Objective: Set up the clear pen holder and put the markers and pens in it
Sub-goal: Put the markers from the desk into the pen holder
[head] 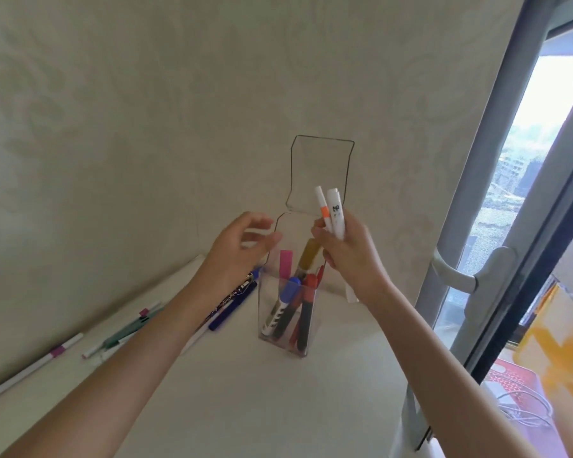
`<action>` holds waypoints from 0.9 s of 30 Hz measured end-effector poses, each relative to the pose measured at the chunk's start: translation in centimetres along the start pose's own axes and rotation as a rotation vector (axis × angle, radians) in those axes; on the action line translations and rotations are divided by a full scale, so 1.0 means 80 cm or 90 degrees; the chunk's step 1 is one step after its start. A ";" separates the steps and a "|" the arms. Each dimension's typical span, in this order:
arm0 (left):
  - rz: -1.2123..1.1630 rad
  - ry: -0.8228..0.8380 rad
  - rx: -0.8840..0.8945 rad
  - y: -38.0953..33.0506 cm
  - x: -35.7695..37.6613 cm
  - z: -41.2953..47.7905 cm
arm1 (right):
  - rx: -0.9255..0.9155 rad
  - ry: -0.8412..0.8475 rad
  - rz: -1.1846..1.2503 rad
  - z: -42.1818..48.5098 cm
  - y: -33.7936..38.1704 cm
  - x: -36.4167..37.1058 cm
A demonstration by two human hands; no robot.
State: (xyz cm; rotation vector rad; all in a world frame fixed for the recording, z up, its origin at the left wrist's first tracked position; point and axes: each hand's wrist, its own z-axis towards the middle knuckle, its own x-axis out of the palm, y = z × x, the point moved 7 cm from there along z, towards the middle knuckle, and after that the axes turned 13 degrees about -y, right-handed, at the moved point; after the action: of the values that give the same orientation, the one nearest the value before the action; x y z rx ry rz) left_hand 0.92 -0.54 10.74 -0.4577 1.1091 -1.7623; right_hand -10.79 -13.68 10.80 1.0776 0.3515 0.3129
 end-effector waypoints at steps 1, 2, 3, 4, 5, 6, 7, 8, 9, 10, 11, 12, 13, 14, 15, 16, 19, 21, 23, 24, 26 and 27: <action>0.008 0.003 0.017 -0.015 0.004 0.005 | 0.005 0.002 0.002 -0.002 -0.002 0.000; 0.019 0.007 0.029 -0.027 0.009 0.009 | 0.013 0.004 0.020 -0.004 -0.001 0.001; 0.024 0.012 0.034 -0.037 0.015 0.013 | 0.017 0.008 0.043 -0.006 0.000 0.002; 0.018 0.019 0.033 -0.045 0.021 0.016 | 0.015 0.019 0.057 -0.009 0.003 0.003; 0.004 0.026 0.029 -0.051 0.027 0.017 | 0.007 0.039 0.057 -0.013 0.007 0.006; -0.018 0.034 0.019 -0.056 0.033 0.017 | -0.001 0.067 0.051 -0.017 0.010 0.009; -0.045 0.044 0.005 -0.060 0.038 0.016 | -0.003 0.099 0.051 -0.021 0.012 0.012; -0.073 0.055 -0.013 -0.063 0.043 0.015 | 0.007 0.130 0.066 -0.025 0.012 0.014; -0.096 0.066 -0.032 -0.064 0.045 0.013 | 0.025 0.163 0.093 -0.029 0.011 0.016; -0.117 0.075 -0.052 -0.064 0.046 0.011 | 0.048 0.199 0.124 -0.033 0.011 0.017; -0.141 0.082 -0.075 -0.061 0.044 0.009 | 0.070 0.233 0.153 -0.037 0.009 0.018; -0.167 0.085 -0.103 -0.056 0.040 0.008 | 0.092 0.255 0.179 -0.040 0.008 0.017; -0.195 0.078 -0.134 -0.048 0.034 0.009 | 0.112 0.255 0.206 -0.040 0.006 0.015; -0.228 0.064 -0.167 -0.040 0.025 0.010 | 0.128 0.235 0.243 -0.036 0.004 0.010; -0.262 0.045 -0.197 -0.031 0.015 0.012 | 0.135 0.203 0.283 -0.031 0.001 0.003; -0.290 0.024 -0.221 -0.023 0.004 0.013 | 0.137 0.170 0.317 -0.025 0.000 -0.005; -0.302 -0.027 -0.234 -0.007 -0.025 0.018 | 0.144 0.130 0.330 -0.019 -0.003 -0.017; -0.287 -0.035 -0.214 -0.006 -0.032 0.020 | 0.181 0.142 0.336 -0.023 -0.005 -0.015; -0.270 -0.042 -0.194 -0.011 -0.033 0.023 | 0.242 0.174 0.412 -0.027 -0.003 -0.005; -0.265 -0.051 -0.183 -0.014 -0.032 0.025 | 0.263 0.192 0.469 -0.028 0.001 0.000; -0.255 -0.081 -0.164 -0.018 -0.031 0.028 | 0.263 0.204 0.530 -0.028 0.010 0.006; -0.244 -0.097 -0.153 -0.020 -0.031 0.030 | 0.243 0.203 0.525 -0.027 0.013 0.007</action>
State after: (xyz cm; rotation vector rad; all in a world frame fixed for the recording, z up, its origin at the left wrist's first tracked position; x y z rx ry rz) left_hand 2.95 0.68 13.70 -0.9900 1.1847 -1.8860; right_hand -11.29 -11.30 10.72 1.5232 0.2361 1.1977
